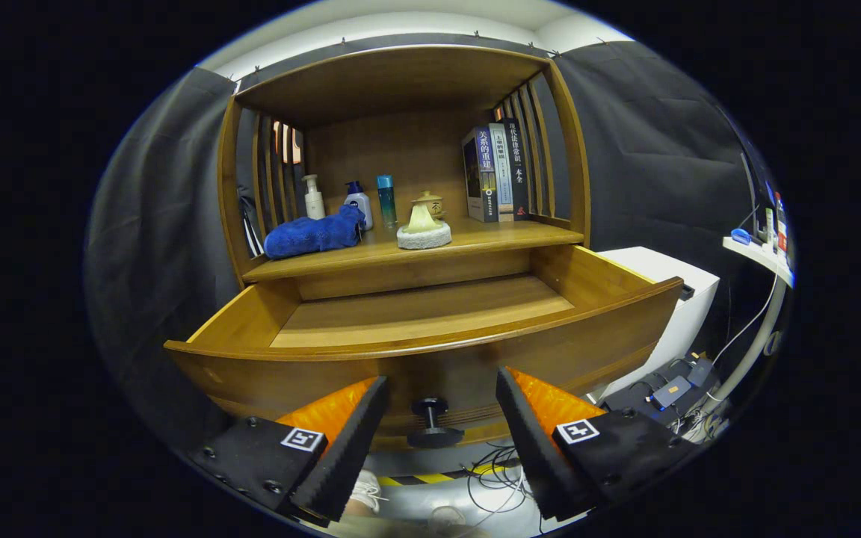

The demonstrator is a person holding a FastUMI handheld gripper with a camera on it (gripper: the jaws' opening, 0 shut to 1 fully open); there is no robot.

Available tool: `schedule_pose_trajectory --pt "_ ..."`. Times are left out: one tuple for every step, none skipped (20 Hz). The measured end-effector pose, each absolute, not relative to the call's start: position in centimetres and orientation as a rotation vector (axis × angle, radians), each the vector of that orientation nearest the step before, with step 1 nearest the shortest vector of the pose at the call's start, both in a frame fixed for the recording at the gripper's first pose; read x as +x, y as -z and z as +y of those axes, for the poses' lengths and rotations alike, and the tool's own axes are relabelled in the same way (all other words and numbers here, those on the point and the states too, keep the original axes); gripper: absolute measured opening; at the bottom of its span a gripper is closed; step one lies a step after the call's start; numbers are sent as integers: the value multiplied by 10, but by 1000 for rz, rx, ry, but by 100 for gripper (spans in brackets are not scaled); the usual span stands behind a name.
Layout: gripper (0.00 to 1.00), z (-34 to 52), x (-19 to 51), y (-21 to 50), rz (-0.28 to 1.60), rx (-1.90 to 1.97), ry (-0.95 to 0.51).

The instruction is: Pull open the drawer, take out the items inside it, and place them on the countertop above the cabinet.

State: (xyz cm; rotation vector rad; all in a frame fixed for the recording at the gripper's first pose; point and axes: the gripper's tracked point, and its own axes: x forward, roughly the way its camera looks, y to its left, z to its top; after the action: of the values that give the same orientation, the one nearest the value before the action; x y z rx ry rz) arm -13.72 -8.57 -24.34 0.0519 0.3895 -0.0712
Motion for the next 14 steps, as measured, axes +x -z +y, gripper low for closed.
schedule_pose_trajectory --pt "97 -85 -135 247 402 53 71" --pt "97 -82 -132 251 414 57 68" --pt "98 -82 -128 251 411 58 68" --pt "98 -82 -122 249 402 60 71" --pt "98 -82 -120 252 409 61 73" --pt "98 -81 -115 251 410 62 75" --pt "97 -81 -109 251 410 61 76" --pt "97 -80 -103 250 410 58 76" --pt "98 -79 -96 248 405 58 74" --pt "97 -78 -89 245 391 59 74" --pt "97 -78 -85 248 410 45 68" --pt "97 -78 -80 249 407 40 65" --pt "98 -76 -76 251 411 40 64" --pt "98 -75 -71 251 408 43 64"
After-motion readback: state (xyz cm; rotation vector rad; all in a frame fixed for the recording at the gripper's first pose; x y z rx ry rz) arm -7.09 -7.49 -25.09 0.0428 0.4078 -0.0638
